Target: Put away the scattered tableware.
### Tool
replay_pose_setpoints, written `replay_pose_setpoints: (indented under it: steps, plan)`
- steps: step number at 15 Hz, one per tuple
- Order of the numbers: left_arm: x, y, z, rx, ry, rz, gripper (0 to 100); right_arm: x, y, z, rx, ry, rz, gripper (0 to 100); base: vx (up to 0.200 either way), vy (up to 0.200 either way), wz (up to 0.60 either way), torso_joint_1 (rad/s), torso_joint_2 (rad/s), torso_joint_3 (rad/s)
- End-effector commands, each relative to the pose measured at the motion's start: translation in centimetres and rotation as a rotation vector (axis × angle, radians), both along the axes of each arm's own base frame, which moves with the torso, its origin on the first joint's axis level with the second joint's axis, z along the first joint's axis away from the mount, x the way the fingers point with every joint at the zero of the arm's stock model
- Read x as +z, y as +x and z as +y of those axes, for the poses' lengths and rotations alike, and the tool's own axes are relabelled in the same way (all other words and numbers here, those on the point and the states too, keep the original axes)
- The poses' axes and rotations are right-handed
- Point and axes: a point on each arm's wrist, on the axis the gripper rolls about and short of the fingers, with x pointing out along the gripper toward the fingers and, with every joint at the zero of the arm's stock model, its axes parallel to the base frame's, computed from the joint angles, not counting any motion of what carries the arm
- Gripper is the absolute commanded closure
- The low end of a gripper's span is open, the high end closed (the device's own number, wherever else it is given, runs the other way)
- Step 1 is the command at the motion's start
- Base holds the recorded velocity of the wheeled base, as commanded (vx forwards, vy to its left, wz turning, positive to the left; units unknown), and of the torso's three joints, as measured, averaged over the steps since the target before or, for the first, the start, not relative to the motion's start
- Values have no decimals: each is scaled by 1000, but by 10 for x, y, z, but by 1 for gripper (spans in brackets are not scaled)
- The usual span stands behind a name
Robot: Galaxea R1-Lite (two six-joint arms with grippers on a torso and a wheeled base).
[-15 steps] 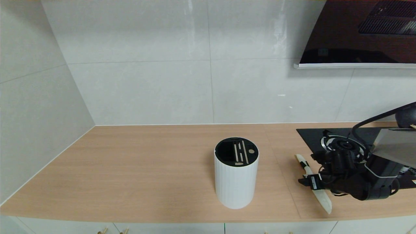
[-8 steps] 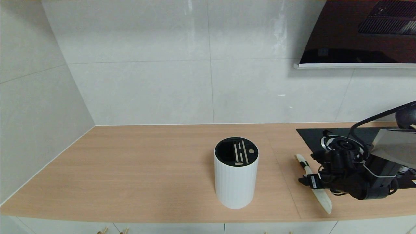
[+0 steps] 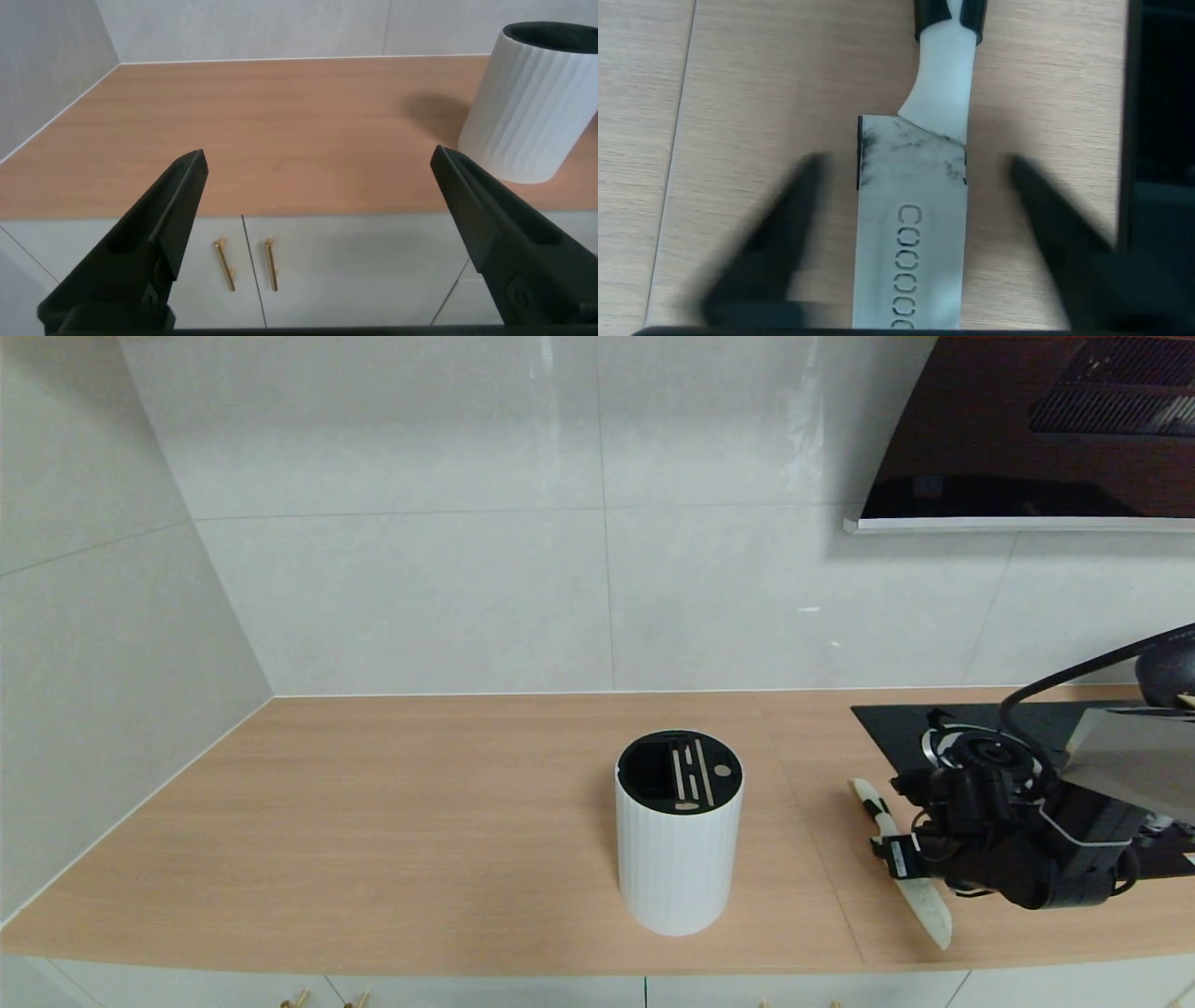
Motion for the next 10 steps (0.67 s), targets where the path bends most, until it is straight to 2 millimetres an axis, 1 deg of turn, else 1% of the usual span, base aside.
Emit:
replay_pose_setpoints:
  steps: [1,7,10]
  plan:
    - [0,0,0,1,0,0,0,-4,-1,0,-4,-6,13,100,0,0,0,0,0,0]
    - [0,0,0,1,0,0,0,-6,-1,0,-6,-10,16,100,0,0,0,0,0,0]
    - [0,0,0,1,0,0,0,1,1,0,-11,-11,-14,100,0,0,0,0,0,0]
